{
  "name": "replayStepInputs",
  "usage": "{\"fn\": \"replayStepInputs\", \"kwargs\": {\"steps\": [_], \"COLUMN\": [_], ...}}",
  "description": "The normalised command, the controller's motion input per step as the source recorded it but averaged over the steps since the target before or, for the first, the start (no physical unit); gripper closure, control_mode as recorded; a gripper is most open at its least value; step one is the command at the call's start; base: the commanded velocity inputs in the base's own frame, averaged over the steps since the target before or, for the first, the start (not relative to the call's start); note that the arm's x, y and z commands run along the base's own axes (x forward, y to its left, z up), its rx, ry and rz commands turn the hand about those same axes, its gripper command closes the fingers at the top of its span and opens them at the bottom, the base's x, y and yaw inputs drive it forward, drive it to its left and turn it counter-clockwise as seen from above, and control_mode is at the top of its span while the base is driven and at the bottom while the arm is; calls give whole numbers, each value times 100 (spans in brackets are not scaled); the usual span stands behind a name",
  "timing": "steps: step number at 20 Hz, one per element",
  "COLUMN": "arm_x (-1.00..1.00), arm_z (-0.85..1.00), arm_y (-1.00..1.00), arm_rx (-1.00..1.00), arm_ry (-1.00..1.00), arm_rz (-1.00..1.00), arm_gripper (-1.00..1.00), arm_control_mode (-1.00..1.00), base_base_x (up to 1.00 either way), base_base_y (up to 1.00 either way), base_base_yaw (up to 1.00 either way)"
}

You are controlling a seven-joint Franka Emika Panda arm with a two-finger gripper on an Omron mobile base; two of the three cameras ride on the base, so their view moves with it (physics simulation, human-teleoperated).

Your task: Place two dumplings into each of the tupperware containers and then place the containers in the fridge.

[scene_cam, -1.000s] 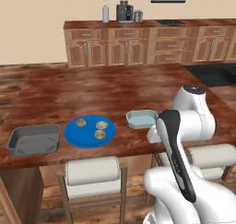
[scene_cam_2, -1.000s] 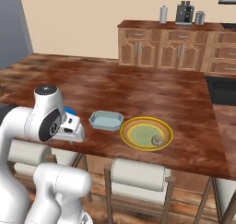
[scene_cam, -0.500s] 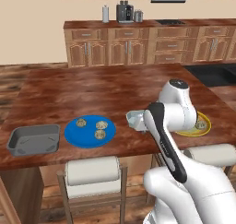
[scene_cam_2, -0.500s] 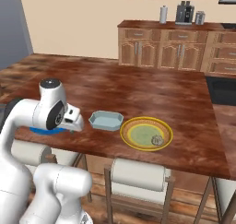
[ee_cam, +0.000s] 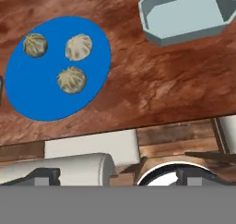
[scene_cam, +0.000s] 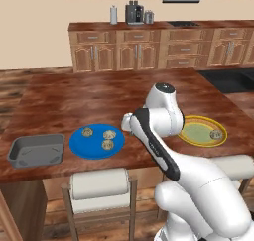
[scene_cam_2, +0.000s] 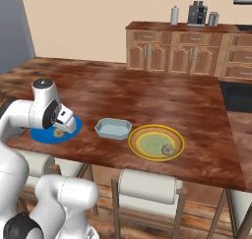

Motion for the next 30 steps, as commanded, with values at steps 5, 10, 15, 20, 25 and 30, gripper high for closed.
{"fn": "replayStepInputs", "kwargs": {"steps": [5,10,15,20,25,30], "arm_x": [36,40,20,15,46,54], "arm_z": [-6,-6,-23,-23,-19,-21], "arm_y": [22,25,3,14,10,13], "arm_rx": [22,10,6,3,3,2], "arm_ry": [0,1,3,6,4,9], "arm_rz": [-23,-20,-19,-7,0,0], "arm_gripper": [-100,-100,-100,-100,-100,-100], "arm_control_mode": [-100,-100,-100,-100,-100,-100], "base_base_x": [0,0,0,0,0,0], "base_base_y": [0,0,0,0,0,0], "base_base_yaw": [0,0,0,0,0,0]}}
